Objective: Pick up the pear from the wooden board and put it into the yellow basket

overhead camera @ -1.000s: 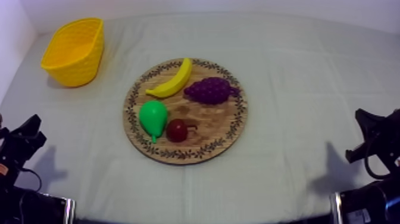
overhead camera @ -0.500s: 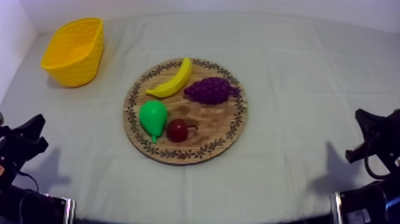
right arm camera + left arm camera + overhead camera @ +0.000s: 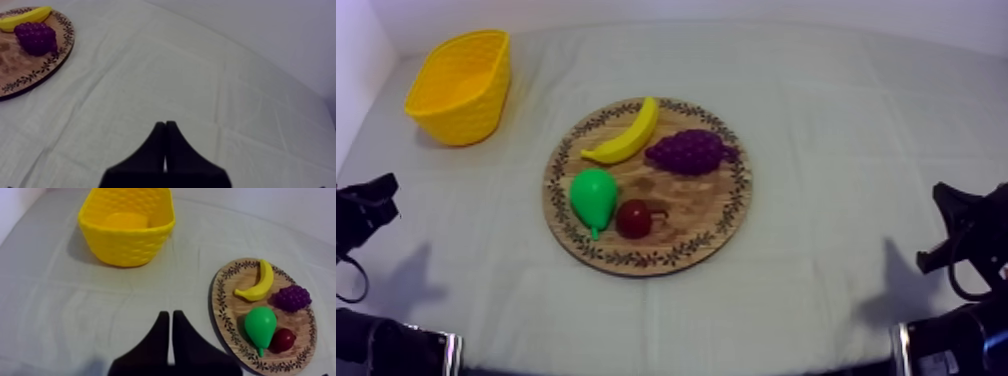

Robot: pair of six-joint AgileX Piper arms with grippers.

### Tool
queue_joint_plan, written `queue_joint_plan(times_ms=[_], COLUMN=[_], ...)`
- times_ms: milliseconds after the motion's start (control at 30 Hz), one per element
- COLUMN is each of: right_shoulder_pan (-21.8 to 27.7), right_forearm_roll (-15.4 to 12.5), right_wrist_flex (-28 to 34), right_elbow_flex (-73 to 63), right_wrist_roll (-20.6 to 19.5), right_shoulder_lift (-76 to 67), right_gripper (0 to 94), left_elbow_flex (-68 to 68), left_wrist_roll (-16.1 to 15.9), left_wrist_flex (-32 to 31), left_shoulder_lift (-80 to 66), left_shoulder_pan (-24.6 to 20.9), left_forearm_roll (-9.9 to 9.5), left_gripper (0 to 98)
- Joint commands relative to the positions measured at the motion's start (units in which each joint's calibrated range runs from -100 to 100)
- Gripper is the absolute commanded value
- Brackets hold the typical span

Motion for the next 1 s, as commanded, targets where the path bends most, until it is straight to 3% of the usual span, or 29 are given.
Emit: queue_joint_plan(times_ms=[0, 533, 800, 967], right_shoulder_pan=[0.01, 0.01, 0.01, 0.01], right_forearm_roll=[-0.02, -0.02, -0.02, -0.02], right_wrist_flex=[-0.01, -0.01, -0.01, -0.01], right_elbow_flex=[-0.02, -0.02, -0.02, -0.02], right_wrist_roll=[0.00, 0.00, 0.00, 0.00], right_shoulder_lift=[-0.03, -0.03, -0.03, -0.03], right_gripper=[0.2, 0.2, 0.2, 0.2], left_elbow_flex=[-6.67, -37.00, -41.92, -41.32], left_wrist_roll=[0.03, 1.93, 5.47, 7.30], left_wrist_flex=[3.82, 28.15, 32.00, 32.30], left_shoulder_lift=[4.96, 33.64, 47.96, 54.58], left_shoulder_pan=[-0.08, 1.98, 8.08, 10.34], left_forearm_roll=[0.09, 0.80, -0.49, -0.08], left_gripper=[0.0, 0.0, 0.0, 0.0])
